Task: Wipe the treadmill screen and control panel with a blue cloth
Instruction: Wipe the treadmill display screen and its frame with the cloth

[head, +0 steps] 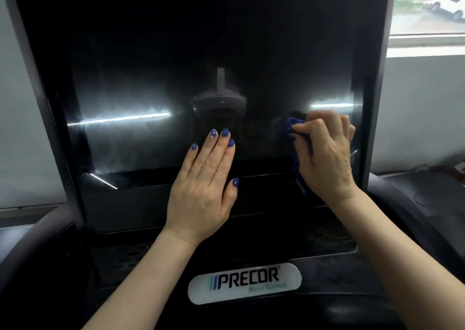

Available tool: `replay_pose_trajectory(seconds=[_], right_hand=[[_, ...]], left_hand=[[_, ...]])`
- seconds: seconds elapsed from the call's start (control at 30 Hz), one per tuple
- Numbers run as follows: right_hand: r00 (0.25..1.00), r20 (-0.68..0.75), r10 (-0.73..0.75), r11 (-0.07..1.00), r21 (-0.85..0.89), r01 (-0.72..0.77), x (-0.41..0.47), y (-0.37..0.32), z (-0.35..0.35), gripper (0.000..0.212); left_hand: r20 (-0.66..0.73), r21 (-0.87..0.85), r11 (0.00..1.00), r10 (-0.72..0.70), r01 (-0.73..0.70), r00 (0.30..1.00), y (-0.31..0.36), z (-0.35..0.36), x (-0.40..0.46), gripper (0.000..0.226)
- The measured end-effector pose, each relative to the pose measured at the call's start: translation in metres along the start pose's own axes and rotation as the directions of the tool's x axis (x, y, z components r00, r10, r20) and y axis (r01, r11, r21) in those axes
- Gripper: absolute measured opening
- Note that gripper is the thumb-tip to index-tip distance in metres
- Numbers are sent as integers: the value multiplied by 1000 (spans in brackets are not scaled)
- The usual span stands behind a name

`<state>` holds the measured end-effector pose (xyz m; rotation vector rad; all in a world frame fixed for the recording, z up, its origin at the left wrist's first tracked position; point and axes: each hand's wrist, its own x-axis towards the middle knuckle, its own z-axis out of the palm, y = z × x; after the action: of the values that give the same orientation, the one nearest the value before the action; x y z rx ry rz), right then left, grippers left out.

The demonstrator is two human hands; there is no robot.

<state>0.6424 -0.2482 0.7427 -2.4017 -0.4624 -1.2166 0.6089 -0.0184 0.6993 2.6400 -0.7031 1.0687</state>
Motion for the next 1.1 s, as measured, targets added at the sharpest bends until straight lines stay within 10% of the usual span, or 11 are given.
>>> replay_pose_trajectory(seconds=[1.1], right_hand=[[987, -90, 134, 990, -38, -138, -20, 27, -11, 14]], left_hand=[[20, 58, 998, 20, -21, 1000, 27, 16, 11, 54]])
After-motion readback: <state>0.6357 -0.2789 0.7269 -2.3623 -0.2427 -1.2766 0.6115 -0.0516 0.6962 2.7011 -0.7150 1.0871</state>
